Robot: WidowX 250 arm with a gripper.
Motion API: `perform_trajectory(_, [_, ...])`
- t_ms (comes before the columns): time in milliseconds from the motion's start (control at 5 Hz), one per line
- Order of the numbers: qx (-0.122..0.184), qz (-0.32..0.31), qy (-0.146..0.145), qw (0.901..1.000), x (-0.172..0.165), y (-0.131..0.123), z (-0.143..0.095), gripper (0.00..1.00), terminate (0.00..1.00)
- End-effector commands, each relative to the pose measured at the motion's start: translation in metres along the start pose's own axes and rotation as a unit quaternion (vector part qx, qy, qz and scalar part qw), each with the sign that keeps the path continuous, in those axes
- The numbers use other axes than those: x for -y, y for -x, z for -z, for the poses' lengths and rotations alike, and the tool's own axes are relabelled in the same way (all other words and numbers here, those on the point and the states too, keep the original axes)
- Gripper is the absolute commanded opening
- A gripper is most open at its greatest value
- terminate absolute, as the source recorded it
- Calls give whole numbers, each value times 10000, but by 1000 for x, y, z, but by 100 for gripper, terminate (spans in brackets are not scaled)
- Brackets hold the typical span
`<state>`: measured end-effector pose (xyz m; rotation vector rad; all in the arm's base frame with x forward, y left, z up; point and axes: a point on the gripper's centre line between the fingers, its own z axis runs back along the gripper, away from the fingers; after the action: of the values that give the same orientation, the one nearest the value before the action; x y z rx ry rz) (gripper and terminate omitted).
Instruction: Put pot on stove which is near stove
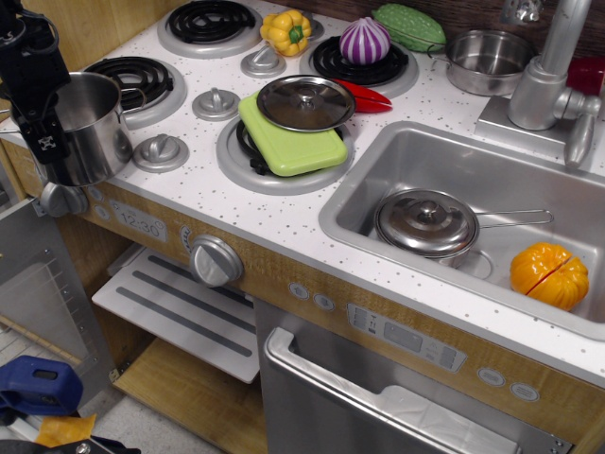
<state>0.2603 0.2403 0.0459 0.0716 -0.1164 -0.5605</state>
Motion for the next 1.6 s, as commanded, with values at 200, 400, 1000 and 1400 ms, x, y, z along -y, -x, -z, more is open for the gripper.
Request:
perform_trajectory(200, [-36,187,-34,9998,-6,-6,-12,0,0])
perform_trajectory(400, [-126,471,-124,9987,-11,-14,-18,0,0])
perform_trajectory(1000, [-179,1092,-1356,9846,-2,-34,-32,0,0])
perform_trajectory(1400, [-50,1233,-1473,9814,-19,-37,-42,0,0])
